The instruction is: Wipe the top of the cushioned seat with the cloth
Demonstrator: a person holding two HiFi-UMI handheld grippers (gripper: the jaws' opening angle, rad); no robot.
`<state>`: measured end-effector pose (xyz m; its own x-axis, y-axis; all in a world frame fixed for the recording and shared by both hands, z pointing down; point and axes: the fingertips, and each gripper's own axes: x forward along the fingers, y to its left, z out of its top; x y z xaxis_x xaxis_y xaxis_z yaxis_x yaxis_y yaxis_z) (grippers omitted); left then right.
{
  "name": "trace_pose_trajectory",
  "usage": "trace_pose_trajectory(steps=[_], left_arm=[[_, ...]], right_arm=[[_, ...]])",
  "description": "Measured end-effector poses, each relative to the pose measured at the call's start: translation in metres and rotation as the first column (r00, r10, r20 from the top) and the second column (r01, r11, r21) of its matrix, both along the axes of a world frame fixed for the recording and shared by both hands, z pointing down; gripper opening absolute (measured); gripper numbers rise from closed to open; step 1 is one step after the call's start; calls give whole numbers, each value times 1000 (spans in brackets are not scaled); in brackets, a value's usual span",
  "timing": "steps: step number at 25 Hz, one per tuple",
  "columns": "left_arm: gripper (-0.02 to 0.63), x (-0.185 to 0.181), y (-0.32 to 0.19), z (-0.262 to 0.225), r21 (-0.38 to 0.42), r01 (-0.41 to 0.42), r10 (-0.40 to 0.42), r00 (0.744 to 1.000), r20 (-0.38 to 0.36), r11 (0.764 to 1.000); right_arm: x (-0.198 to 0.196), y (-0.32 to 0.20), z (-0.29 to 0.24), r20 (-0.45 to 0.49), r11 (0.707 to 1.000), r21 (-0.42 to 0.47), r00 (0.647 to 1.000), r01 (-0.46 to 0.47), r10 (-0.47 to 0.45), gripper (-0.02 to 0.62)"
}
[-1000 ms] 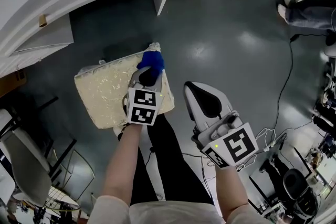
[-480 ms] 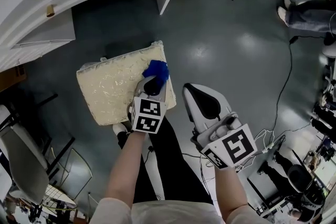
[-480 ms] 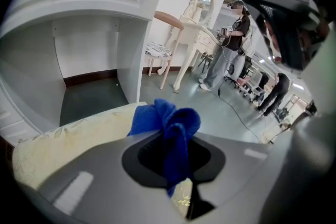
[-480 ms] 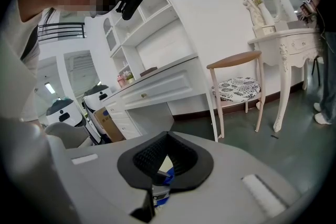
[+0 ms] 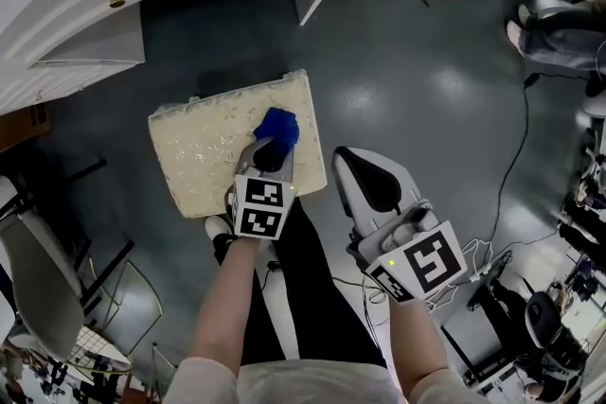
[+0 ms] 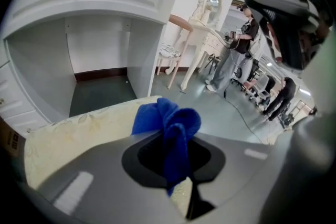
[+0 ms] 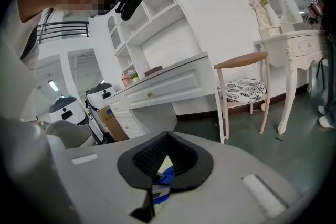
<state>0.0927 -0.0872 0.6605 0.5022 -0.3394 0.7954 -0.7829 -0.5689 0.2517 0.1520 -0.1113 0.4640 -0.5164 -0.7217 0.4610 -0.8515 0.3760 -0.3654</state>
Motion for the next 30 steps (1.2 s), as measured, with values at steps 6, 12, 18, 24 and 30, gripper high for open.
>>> trace_pose_trajectory(steps=[6, 12, 18, 24, 30], left_arm=[[48, -35, 1, -1, -6, 57, -57, 998, 3, 998], [48, -71, 3, -3, -3, 102, -102, 995, 9, 995], [48, -111, 4, -3, -8, 159, -159, 987, 21, 987], [48, -153, 6, -3, -10, 207, -206, 978, 36, 978], [48, -192, 9, -4, -5, 254, -253, 966, 53, 967]], right_arm=[[-25, 1, -6, -3, 1000, 7, 1000, 30, -30, 0], [-56, 7, -6, -6, 998, 6, 998, 64, -64, 0], [-88, 11, -8, -2, 995, 6, 995, 100, -100, 0], [-117, 8, -12, 1, 991, 17, 991, 130, -130, 0], [-144, 10, -13, 5, 987, 15, 987, 160, -160, 0]])
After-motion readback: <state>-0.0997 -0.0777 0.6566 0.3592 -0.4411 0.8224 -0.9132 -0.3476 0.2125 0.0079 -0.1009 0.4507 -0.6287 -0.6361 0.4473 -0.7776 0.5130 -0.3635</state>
